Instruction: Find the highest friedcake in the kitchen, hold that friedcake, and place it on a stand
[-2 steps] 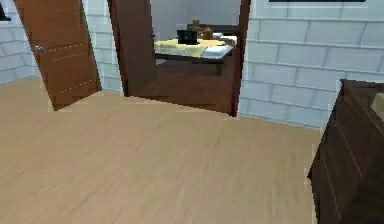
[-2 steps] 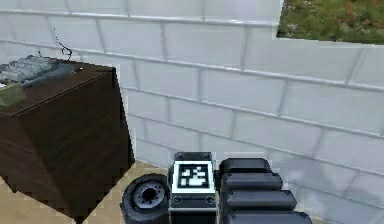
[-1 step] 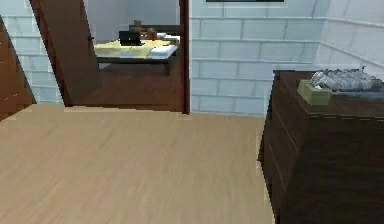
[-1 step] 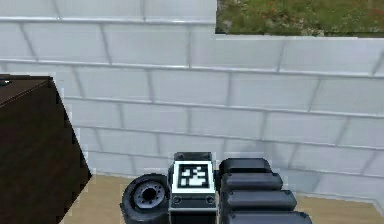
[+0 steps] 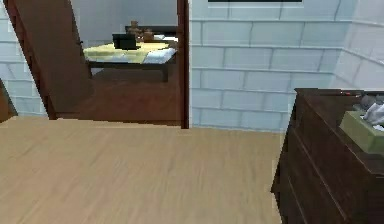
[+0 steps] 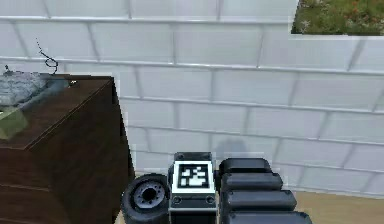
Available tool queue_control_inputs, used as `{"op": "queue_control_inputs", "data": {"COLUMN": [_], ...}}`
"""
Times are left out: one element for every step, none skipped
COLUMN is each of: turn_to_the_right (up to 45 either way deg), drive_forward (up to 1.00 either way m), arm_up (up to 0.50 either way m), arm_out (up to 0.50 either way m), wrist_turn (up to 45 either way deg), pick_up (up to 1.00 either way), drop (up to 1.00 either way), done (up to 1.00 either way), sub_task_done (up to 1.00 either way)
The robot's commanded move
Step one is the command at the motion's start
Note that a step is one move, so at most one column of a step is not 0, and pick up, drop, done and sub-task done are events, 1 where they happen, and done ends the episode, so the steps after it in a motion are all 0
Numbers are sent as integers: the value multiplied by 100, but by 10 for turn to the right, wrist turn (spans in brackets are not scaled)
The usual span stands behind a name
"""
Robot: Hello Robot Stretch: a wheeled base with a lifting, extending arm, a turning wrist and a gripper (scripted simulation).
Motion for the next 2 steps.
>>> {"op": "queue_control_inputs", "data": {"turn_to_the_right": [-450,-240], "drive_forward": [0,0], "arm_up": [0,0], "arm_out": [0,0], "wrist_turn": [0,0], "pick_up": [0,0], "drop": [0,0], "done": [0,0], "sub_task_done": [0,0]}}
